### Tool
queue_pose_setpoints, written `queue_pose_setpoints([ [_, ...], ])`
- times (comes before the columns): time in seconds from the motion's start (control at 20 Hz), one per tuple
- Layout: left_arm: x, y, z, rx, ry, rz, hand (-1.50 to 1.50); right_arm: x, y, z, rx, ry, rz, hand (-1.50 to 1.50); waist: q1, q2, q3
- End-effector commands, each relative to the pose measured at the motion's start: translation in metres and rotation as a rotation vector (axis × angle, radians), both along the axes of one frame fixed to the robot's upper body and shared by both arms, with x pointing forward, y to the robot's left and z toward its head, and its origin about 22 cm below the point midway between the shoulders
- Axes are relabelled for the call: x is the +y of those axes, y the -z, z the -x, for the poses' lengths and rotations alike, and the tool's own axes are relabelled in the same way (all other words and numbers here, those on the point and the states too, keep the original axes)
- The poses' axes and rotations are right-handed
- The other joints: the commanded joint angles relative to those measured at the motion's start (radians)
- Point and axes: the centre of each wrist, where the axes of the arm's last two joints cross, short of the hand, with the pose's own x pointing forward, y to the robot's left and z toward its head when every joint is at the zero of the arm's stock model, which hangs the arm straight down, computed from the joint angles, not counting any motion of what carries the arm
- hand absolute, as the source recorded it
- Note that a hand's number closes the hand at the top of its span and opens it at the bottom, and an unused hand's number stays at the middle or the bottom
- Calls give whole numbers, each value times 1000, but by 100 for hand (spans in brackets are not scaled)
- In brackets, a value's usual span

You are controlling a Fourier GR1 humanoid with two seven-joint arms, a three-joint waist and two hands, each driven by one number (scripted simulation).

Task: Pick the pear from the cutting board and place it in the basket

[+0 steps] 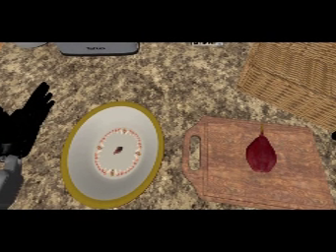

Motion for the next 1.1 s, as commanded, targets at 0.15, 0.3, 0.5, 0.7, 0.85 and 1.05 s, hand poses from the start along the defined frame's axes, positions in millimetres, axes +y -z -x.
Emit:
queue_pose_setpoints([
  [0.15, 12, -2, 7, 5, 21, 10, 0, -50, -91, 17, 206, 95, 177, -150, 16, -2, 3],
  [0.3, 2, -1, -5, -8, 29, 15, 0, -70, -77, 7, 345, 4, 192, -150, 23, 8, 4],
  [0.5, -13, 5, -1, -6, 17, -3, 0, -74, -57, 14, 399, -94, 169, -150, 17, 3, 4],
  [0.7, 1, 0, -1, -11, 6, -2, 0, -111, -48, 32, 395, -142, 63, -150, 11, 2, 5],
  [0.85, 6, 11, 1, -5, 5, 25, 0, -126, -41, 56, 377, -152, 27, -150, 0, 1, 4],
  [1.05, 6, 5, -1, 2, -6, -2, 0, -126, 6, 66, 282, -89, -62, -150, 6, 2, 5],
])
